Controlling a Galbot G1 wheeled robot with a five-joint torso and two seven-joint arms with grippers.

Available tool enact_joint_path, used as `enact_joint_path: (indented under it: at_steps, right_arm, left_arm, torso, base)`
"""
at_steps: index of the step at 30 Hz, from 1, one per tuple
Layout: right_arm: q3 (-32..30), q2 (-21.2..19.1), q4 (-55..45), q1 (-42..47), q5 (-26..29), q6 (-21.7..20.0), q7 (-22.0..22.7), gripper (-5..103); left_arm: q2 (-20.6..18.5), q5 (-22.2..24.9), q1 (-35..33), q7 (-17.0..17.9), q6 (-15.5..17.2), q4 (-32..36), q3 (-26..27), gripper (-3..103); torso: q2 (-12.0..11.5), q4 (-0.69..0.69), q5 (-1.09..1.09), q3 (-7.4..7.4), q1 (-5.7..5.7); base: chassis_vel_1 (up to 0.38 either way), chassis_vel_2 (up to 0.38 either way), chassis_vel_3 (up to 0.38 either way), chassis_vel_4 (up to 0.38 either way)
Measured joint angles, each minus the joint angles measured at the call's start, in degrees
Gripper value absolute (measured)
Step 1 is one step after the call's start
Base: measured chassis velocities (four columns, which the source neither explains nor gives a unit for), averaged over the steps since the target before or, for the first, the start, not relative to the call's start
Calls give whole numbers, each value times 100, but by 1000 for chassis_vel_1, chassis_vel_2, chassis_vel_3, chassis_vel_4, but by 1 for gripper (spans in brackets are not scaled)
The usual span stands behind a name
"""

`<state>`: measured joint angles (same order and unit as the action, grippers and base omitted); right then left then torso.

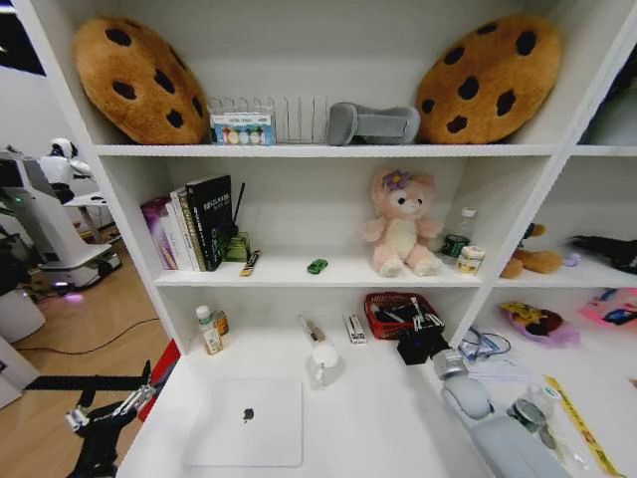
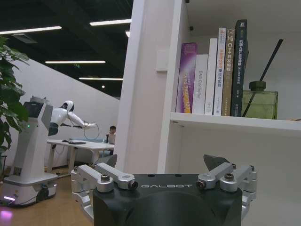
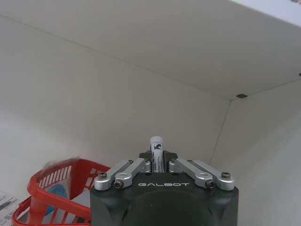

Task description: Organize the objects on the table.

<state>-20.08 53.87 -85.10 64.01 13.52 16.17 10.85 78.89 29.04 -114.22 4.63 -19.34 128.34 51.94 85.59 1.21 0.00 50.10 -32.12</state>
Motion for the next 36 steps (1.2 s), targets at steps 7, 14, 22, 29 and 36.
enact_joint_path:
  at_steps: [7,14,22,29,36]
  right_arm:
    - [-19,-23,-131,137,55,7,0,12]
    - [-216,-110,-334,465,90,35,-120,25]
    - [-358,-118,-567,708,125,26,-84,53]
    - [-715,-173,-1552,1452,375,-69,10,81]
    - [-1564,-13,-2545,3054,442,263,-377,100]
  left_arm:
    - [-28,-10,73,59,56,-14,-14,100]
    - [-53,-15,101,68,64,-34,-49,100]
    - [-95,37,115,72,65,-44,-30,100]
    - [-89,101,90,71,13,27,36,100]
    - [-21,139,-26,-19,-154,74,100,100]
  torso:
    - [1,2,0,-1,0]
    - [1,2,0,-1,0]
    - [1,1,0,0,0]
    - [1,1,0,-1,0]
    - [1,3,0,-1,2]
  base:
    - [0,0,0,0]
    - [0,0,0,0]
    - [0,0,0,0]
    - [0,0,0,0]
    - [0,0,0,0]
